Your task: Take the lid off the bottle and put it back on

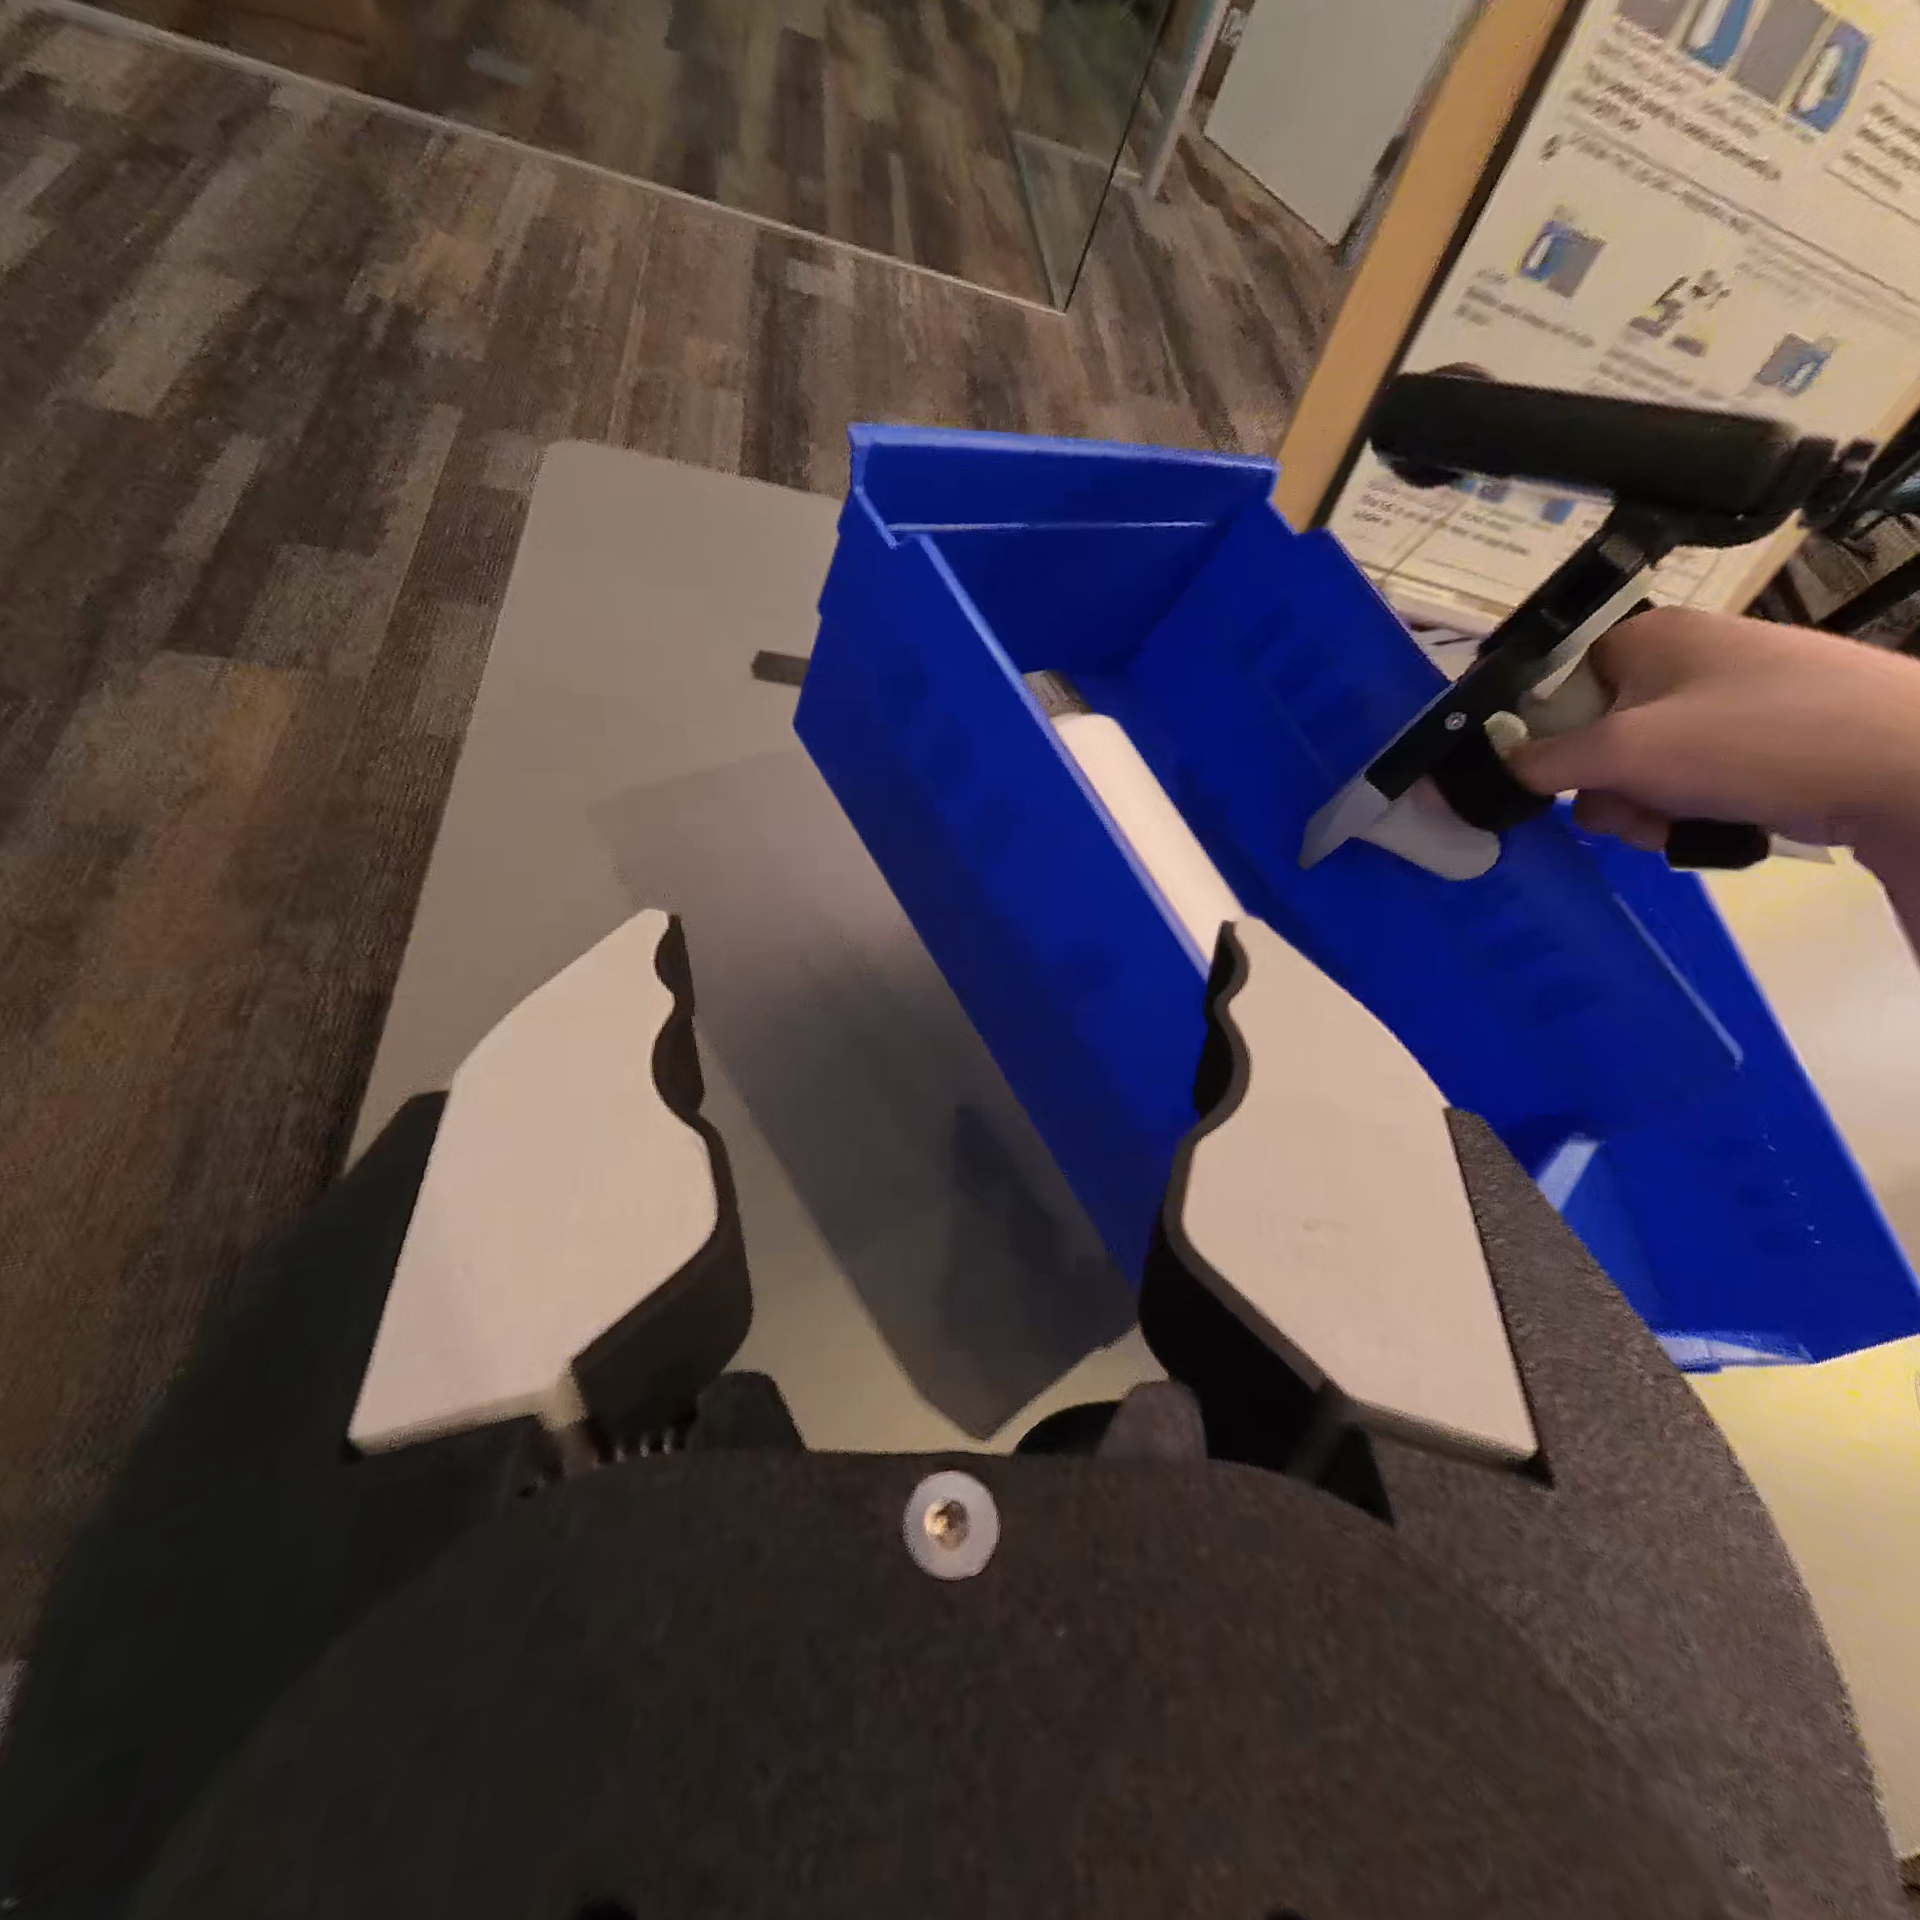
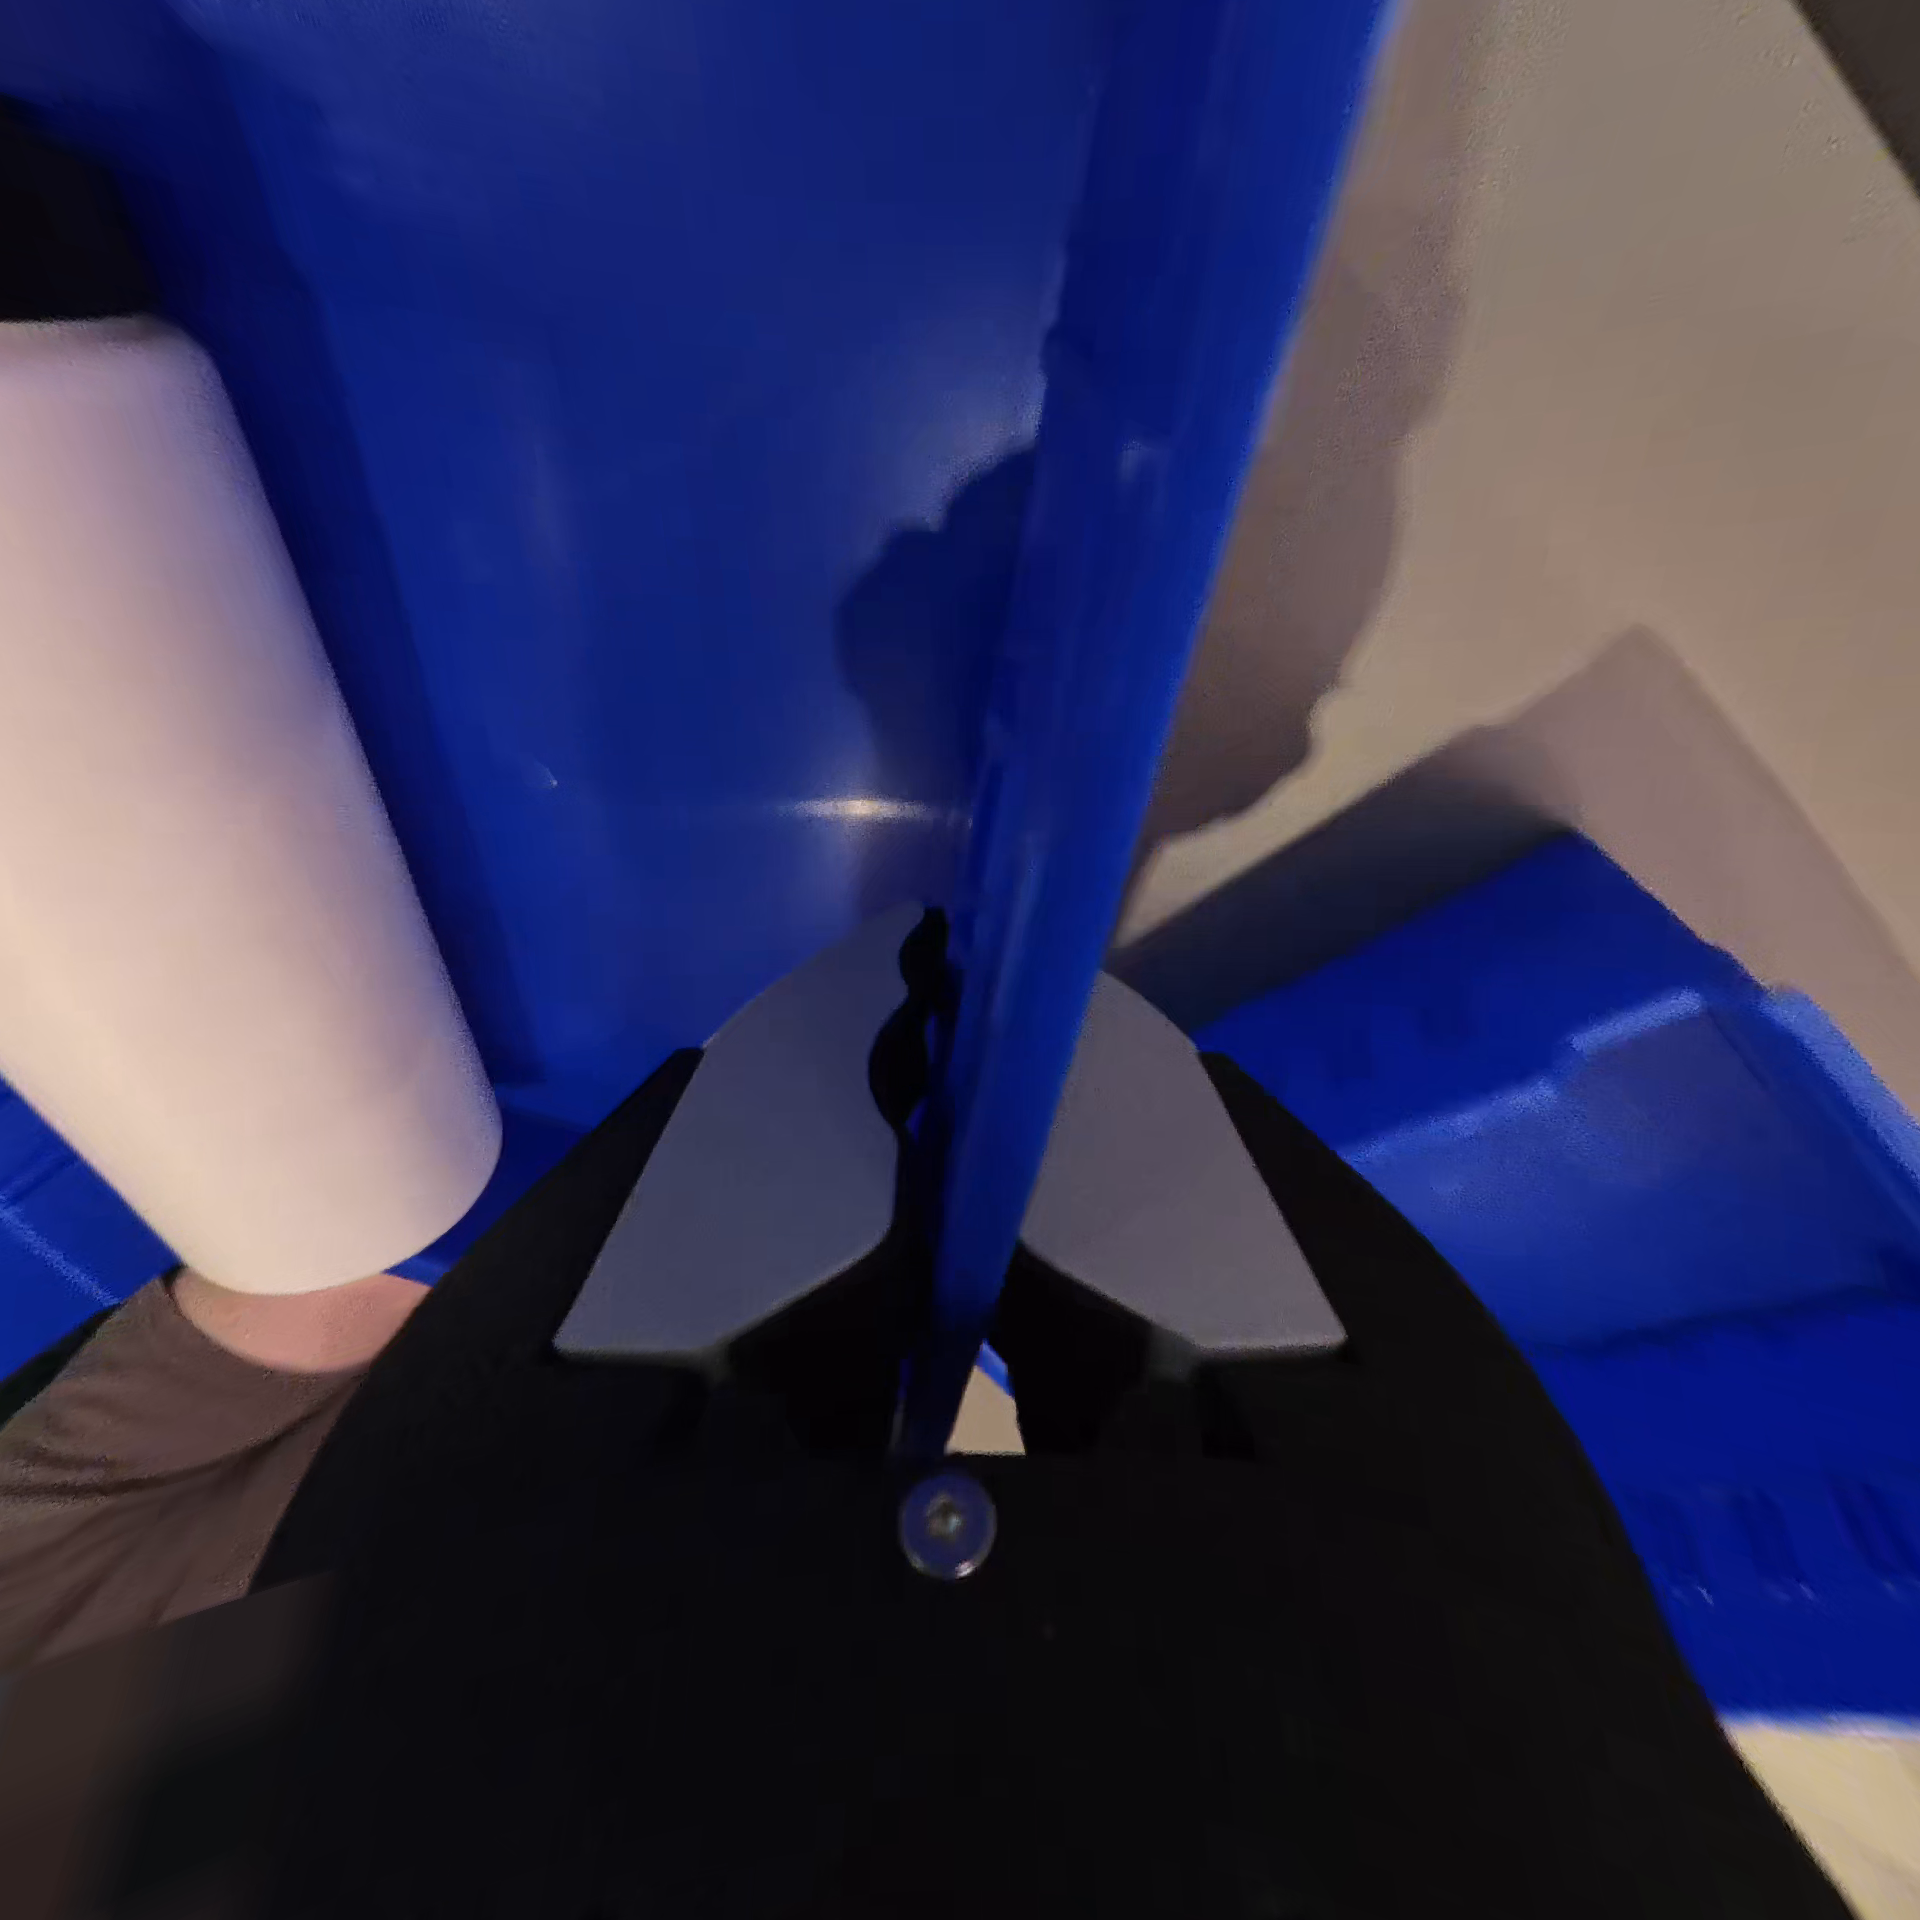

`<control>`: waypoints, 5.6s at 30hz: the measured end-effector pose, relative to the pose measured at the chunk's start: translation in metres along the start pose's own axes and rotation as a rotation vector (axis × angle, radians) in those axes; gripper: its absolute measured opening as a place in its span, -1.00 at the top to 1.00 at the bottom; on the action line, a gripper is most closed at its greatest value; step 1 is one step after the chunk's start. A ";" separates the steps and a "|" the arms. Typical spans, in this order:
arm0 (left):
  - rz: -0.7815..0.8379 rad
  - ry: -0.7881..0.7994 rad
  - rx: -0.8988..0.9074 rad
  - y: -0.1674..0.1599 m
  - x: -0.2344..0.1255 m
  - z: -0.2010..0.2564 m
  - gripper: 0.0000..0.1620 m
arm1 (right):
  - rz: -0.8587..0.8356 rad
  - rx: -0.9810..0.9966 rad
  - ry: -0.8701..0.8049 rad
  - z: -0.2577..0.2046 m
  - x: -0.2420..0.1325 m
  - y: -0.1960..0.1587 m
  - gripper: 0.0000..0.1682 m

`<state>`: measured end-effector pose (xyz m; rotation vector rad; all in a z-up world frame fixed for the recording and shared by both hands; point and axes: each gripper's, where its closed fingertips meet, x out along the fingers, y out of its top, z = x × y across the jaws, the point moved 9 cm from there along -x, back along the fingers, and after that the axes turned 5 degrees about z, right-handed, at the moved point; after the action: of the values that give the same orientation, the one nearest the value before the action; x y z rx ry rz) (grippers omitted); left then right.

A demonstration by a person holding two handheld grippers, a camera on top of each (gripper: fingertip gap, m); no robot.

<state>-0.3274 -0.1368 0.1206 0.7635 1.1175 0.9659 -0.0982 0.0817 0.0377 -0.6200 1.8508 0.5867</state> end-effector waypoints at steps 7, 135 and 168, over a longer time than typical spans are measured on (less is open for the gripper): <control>-0.072 0.009 -0.071 -0.010 0.017 -0.027 -0.18 | -0.033 0.091 -0.008 -0.001 0.069 -0.005 0.93; -1.080 0.158 0.528 -0.141 0.211 0.095 -0.13 | 0.666 0.130 -0.679 0.324 -0.178 -0.374 0.36; -0.918 0.083 0.513 -0.106 0.207 0.097 -0.04 | 0.564 0.119 -0.630 0.329 -0.156 -0.369 0.38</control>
<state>-0.1796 0.0076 -0.0244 0.5049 1.6007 -0.0732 0.4186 0.0425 0.0356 0.1824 1.4222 0.9069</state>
